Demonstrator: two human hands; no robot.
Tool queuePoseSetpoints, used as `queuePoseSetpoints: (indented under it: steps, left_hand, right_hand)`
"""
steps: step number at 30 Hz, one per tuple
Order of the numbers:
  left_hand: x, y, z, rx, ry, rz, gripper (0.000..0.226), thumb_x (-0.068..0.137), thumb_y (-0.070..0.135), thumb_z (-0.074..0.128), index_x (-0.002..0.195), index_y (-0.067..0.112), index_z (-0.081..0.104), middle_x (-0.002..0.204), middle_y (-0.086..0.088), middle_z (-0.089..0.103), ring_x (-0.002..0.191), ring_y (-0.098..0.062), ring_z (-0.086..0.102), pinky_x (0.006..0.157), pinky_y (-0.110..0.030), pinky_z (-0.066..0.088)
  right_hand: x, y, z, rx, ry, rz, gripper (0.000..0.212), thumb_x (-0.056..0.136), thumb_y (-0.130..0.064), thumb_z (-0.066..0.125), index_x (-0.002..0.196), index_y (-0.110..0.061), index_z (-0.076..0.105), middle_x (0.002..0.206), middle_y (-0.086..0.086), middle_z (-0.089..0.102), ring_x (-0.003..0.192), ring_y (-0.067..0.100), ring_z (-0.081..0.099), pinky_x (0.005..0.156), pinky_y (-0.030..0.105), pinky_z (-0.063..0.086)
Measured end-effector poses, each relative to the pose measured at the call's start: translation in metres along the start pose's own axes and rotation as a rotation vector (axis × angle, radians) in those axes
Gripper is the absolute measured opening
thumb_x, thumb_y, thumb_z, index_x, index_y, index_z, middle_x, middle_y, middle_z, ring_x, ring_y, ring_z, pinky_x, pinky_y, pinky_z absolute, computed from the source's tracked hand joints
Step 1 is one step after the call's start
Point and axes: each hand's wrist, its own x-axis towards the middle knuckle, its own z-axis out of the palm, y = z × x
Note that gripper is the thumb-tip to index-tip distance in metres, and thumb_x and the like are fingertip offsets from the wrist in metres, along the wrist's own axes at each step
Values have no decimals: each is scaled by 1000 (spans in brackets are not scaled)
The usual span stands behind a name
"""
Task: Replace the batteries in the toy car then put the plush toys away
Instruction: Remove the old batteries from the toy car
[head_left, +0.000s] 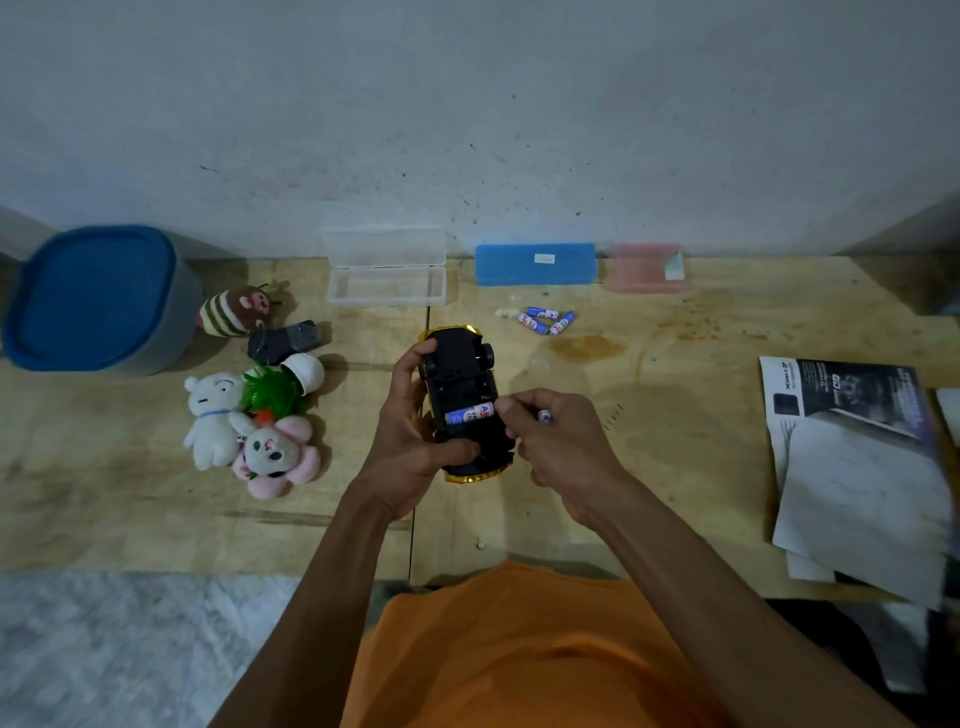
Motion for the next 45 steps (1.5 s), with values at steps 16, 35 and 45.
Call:
queuePoseSetpoints:
  steps: [16, 35, 45]
  left_hand:
    - [-1, -8, 4, 47, 16, -58, 108, 53, -8, 69, 144, 42, 40, 142, -13, 51, 120, -42, 57, 80, -43, 56]
    - [-22, -27, -37, -37, 120, -188, 114, 53, -20, 69, 146, 39, 40, 141, -16, 52, 127, -43, 54, 94, -62, 53]
    - [9, -29, -83, 161, 80, -286, 112, 45, -12, 76, 136, 43, 43, 134, -13, 51, 117, -41, 56, 84, -57, 59]
  right_hand:
    - [1, 4, 17, -303, 22, -435, 12, 94, -28, 68, 97, -18, 74, 85, -20, 70, 83, -12, 63, 75, 7, 46]
    - [14, -9, 1, 444, 101, 175, 35, 100, -46, 52, 85, -16, 60, 61, -3, 51, 50, 11, 46, 42, 22, 30]
    - [8, 14, 34, 378, 277, 151, 38, 97, -49, 57, 92, -12, 63, 59, -5, 51, 49, 10, 43, 41, 23, 30]
